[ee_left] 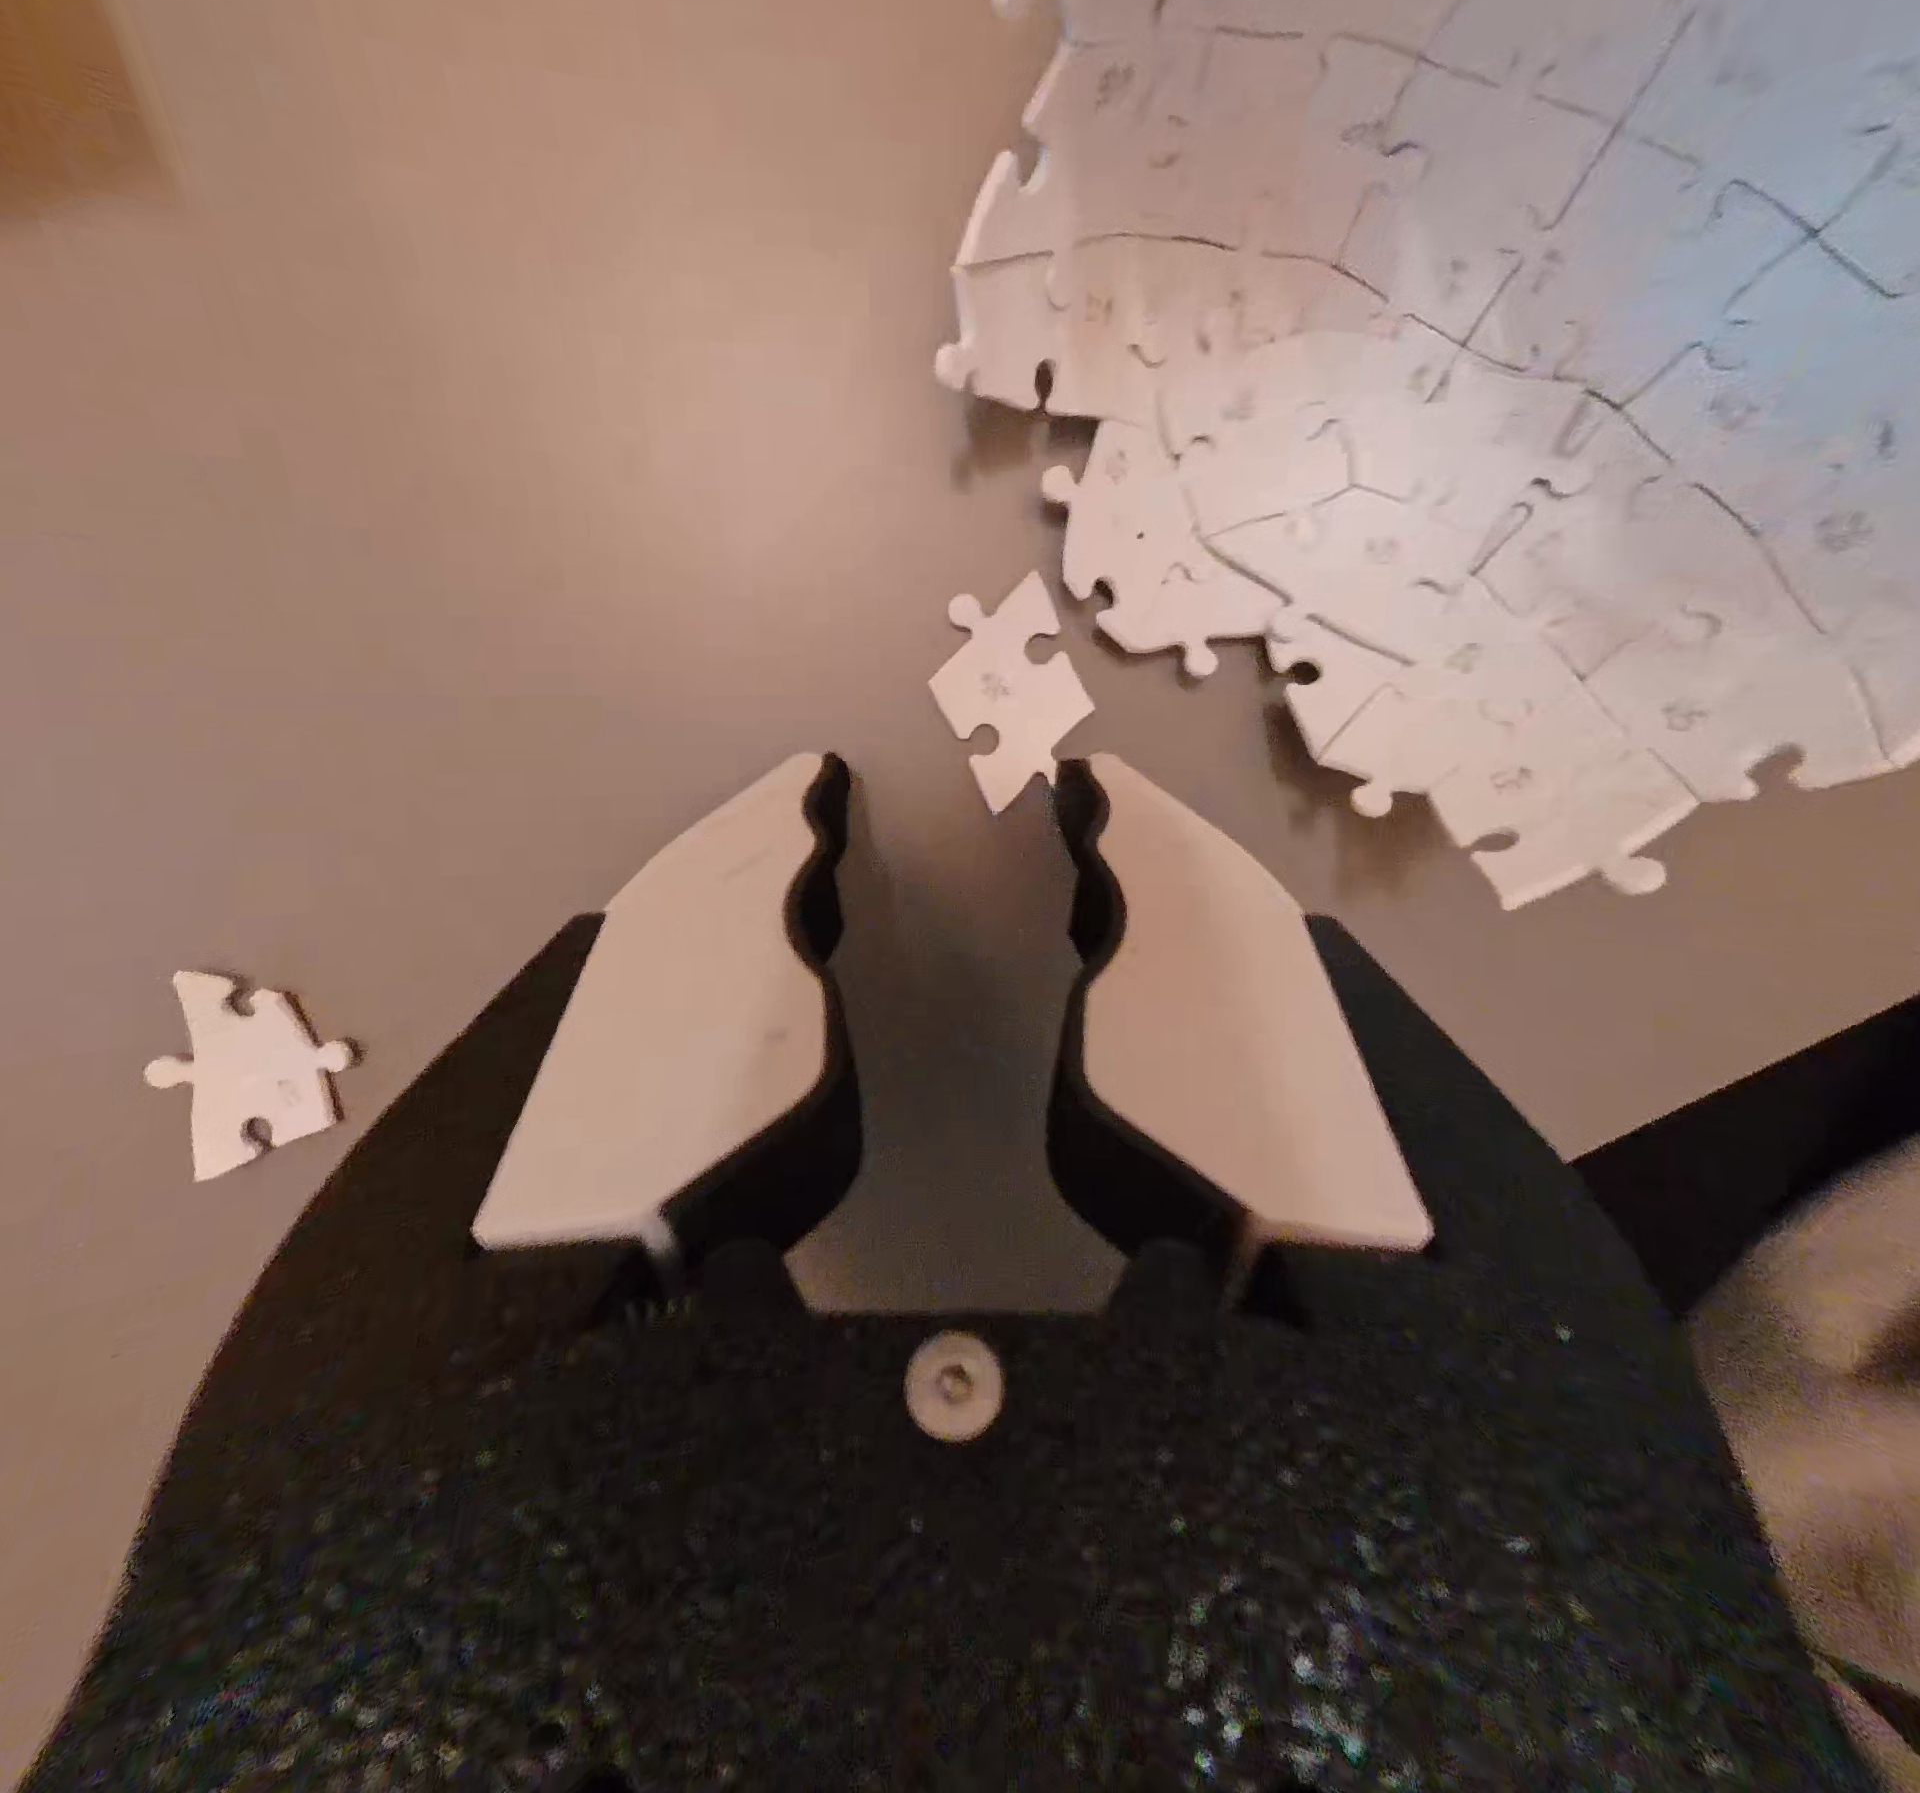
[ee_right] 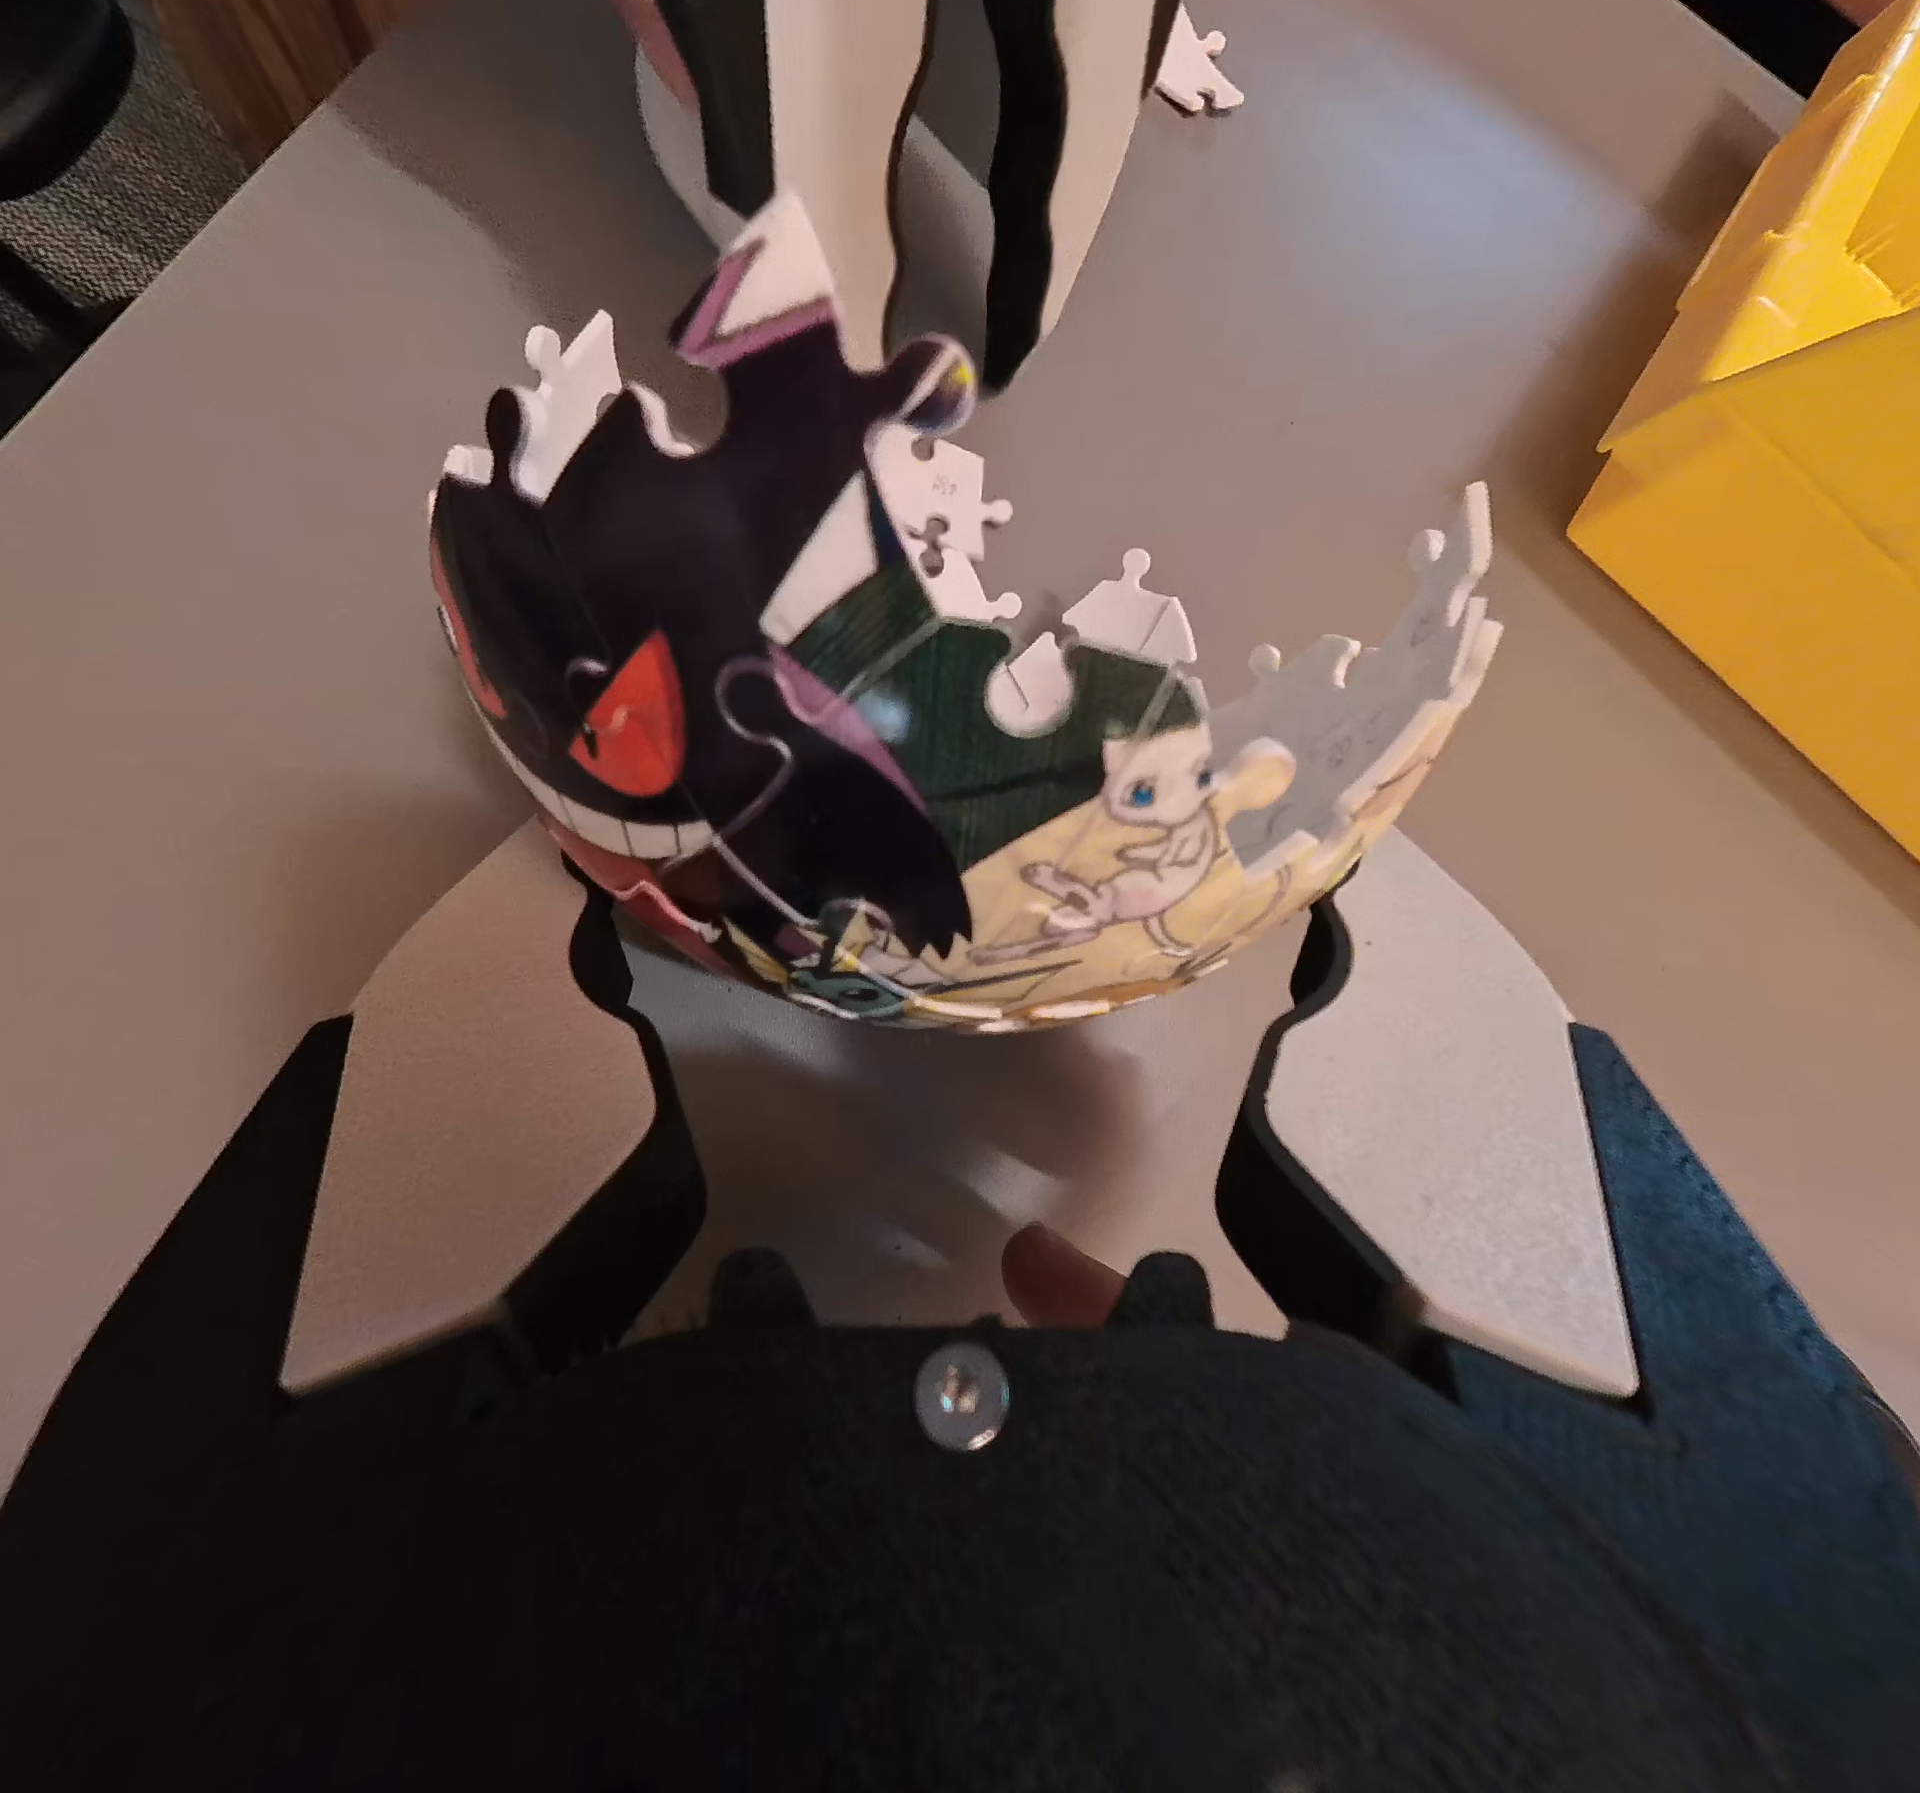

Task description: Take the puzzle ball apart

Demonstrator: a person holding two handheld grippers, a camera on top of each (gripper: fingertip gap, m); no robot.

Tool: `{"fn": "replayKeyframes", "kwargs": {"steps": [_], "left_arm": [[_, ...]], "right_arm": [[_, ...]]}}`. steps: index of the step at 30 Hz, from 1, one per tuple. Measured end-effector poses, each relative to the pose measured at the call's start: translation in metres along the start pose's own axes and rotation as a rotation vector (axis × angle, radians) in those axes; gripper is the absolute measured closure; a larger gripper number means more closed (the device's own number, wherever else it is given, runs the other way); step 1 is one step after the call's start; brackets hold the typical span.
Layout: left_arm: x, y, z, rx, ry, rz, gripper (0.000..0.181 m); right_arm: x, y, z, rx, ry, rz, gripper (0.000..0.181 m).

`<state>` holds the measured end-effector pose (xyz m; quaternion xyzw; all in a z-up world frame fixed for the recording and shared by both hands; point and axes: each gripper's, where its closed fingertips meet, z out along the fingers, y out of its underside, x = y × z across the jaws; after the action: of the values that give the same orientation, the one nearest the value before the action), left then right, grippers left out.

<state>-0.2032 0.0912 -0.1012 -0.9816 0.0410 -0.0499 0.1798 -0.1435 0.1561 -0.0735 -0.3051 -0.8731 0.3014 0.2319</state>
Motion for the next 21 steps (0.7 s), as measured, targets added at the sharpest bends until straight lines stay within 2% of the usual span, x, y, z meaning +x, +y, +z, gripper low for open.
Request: {"fn": "replayKeyframes", "kwargs": {"steps": [3,6,9,14,21], "left_arm": [[0.006,-0.001,0.005,-0.021,0.008,0.003,0.139],[-0.003,-0.001,0.006,-0.03,-0.065,0.031,0.149],[-0.013,0.002,0.003,-0.036,-0.116,0.044,0.144],[-0.014,0.007,0.002,-0.037,-0.081,0.009,0.135],[-0.006,-0.005,0.007,0.038,-0.057,0.136,0.13]], "right_arm": [[0.0,0.0,0.0,-0.001,0.001,-0.005,0.054],[0.0,0.0,0.0,-0.003,0.001,-0.008,0.054],[0.0,-0.001,-0.001,0.004,0.005,-0.009,0.054],[0.0,-0.001,-0.001,-0.001,0.006,-0.017,0.054],[-0.001,0.0,0.0,-0.004,0.004,-0.034,0.055]]}}
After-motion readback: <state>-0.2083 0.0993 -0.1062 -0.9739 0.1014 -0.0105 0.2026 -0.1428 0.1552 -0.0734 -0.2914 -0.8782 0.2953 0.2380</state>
